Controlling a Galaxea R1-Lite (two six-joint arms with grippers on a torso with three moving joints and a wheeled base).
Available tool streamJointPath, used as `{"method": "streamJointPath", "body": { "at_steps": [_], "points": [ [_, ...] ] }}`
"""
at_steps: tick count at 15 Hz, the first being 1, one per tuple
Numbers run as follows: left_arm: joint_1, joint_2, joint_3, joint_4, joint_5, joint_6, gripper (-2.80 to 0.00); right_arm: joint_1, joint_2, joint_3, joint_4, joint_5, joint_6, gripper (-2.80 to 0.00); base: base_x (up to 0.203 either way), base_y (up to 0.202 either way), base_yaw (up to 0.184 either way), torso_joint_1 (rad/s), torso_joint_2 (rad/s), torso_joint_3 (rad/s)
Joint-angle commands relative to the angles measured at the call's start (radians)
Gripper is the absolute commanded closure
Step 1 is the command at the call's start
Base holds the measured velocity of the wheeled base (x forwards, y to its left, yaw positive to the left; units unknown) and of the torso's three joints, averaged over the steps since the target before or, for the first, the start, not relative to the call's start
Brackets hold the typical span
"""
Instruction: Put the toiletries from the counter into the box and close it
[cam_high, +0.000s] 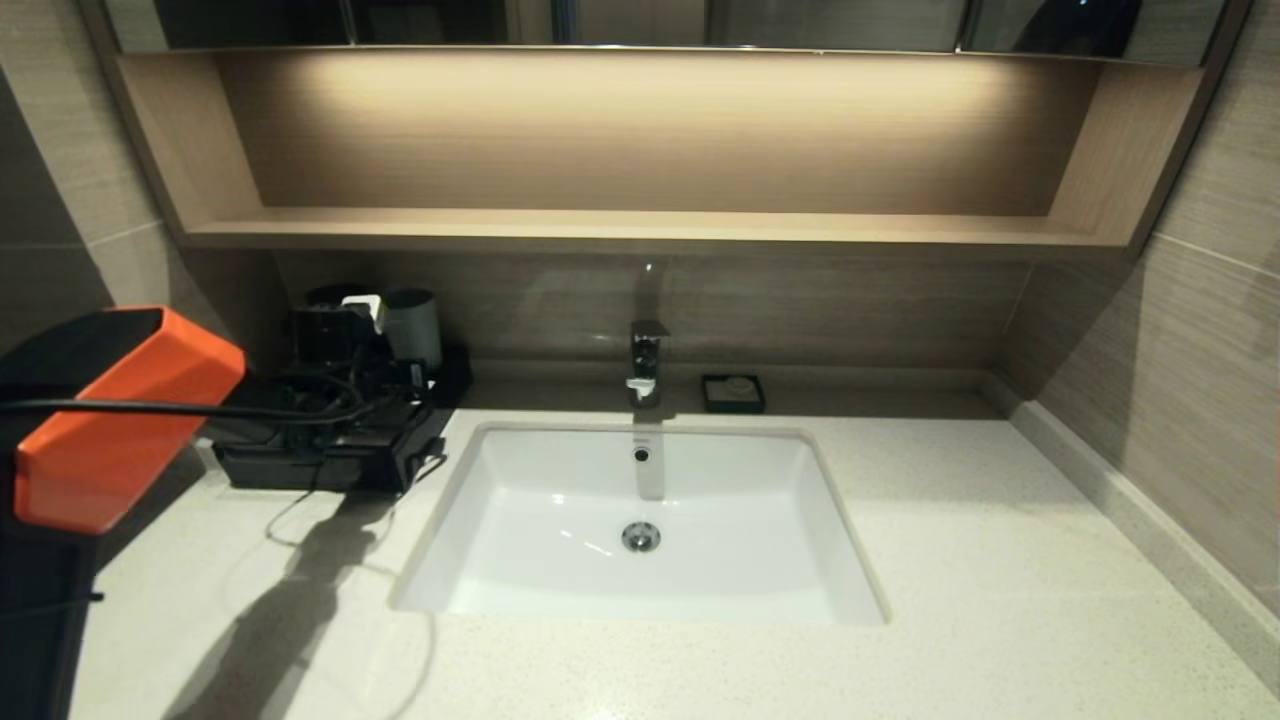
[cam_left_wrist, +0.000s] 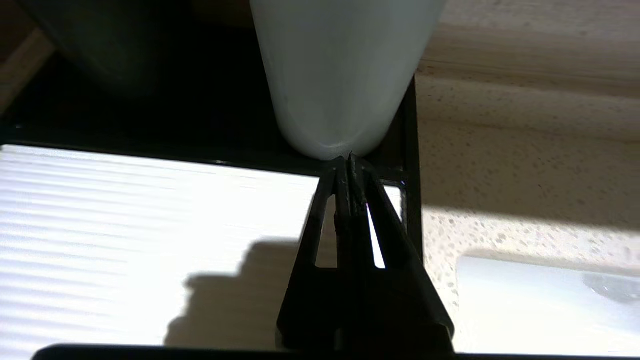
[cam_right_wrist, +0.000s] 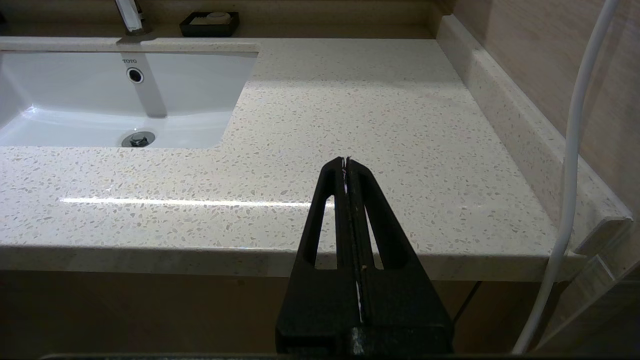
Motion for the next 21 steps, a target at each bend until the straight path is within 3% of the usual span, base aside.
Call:
{"method": "streamJointPath", "body": {
  "at_steps": [1,8,14,21],
  "points": [
    [0.0,-0.084,0.075,-0.007,0.0,0.003,0.0,0.0,-0.002,0.002,0.0,0.0,0.0,0.0,0.0,0.0,0.0,0.0,0.0,0.0],
    [-0.015,-0.277,0.39,-0.176,-0.001,0.007,0.0,0.0,-0.002,0.002,0.0,0.0,0.0,0.0,0.0,0.0,0.0,0.0,0.0,0.0],
    [-0.066,-0.557,0.585,-0.197,-0.004,0.007,0.0,0.0,-0.002,0.002,0.0,0.0,0.0,0.0,0.0,0.0,0.0,0.0,0.0,0.0],
    [-0.071,-0.782,0.769,-0.185,-0.001,0.015,0.0,0.0,-0.002,0.002,0.0,0.0,0.0,0.0,0.0,0.0,0.0,0.0,0.0,0.0]
  ]
}}
